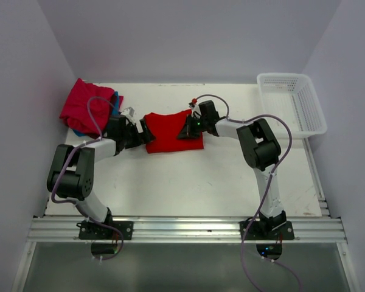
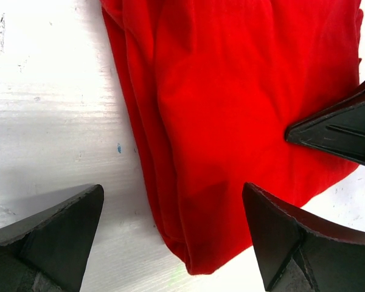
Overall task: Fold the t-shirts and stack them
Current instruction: Put the neatly folded tshirt into the corner of the board with the left arm
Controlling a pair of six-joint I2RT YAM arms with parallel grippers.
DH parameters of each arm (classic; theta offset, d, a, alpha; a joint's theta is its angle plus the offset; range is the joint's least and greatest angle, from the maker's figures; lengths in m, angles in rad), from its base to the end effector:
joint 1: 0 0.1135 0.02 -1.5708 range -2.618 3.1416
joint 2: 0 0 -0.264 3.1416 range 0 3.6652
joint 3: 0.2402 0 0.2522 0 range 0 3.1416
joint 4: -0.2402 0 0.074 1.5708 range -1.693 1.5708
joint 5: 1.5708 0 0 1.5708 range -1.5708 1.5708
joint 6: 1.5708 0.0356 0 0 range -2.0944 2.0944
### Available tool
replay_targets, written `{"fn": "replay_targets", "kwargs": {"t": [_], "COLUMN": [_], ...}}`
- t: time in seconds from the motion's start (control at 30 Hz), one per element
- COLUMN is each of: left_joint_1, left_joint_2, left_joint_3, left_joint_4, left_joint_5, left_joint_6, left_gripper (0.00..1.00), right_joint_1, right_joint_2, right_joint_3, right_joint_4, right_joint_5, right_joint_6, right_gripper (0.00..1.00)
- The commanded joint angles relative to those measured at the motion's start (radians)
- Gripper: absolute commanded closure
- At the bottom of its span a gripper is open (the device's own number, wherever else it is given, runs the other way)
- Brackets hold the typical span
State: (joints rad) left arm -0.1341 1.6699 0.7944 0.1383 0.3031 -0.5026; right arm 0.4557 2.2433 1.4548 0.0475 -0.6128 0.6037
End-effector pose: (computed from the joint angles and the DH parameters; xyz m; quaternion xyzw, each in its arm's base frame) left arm 0.3247 -0.0545 0.1540 -0.1055 0.8998 -0.2564 0.3369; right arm 0.4182 0.2278 0.1190 -0.0567 0.8791 0.4324 0.1922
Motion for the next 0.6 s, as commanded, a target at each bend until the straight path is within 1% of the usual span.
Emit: {"fn": "replay_targets", "kwargs": {"t": [0.0, 0.2, 0.27, 0.3, 0.4, 0.47, 0.57], "left_joint_1": [-0.002, -0.002, -0.002, -0.002, -0.002, -0.002, 0.002], "left_joint_2": [-0.001, -0.030, -0.001, 0.010, 0.051, 0.079, 0.114], "left_joint_3": [0.055, 0.063, 0.087, 0.094, 0.103, 0.120, 0.134], "left_joint_4": [0.003, -0.034, -0.066, -0.069, -0.051, -0.055, -0.037], "left_joint_5": [0.021, -0.004, -0.024, -0.012, -0.001, -0.031, -0.018], "left_joint_6": [0.041, 0.071, 0.085, 0.088, 0.093, 0.104, 0.110], "left_gripper": [0.00, 0.00, 0.00, 0.00, 0.00, 0.00, 0.00], "right_joint_1": [0.005, 0.005, 0.005, 0.006, 0.006, 0.006, 0.005], "right_joint_2": [-0.045, -0.057, -0.054, -0.051, -0.039, -0.037, -0.042], "right_joint_3": [0.012, 0.025, 0.041, 0.048, 0.070, 0.079, 0.079], "right_joint_4": [-0.158, -0.262, -0.279, -0.285, -0.301, -0.320, -0.328], "right_joint_5": [0.163, 0.304, 0.301, 0.301, 0.297, 0.297, 0.303], "right_joint_6": [-0.076, -0.133, -0.139, -0.142, -0.147, -0.156, -0.166], "right_gripper": [1.00, 1.00, 1.00, 1.00, 1.00, 1.00, 1.00]}}
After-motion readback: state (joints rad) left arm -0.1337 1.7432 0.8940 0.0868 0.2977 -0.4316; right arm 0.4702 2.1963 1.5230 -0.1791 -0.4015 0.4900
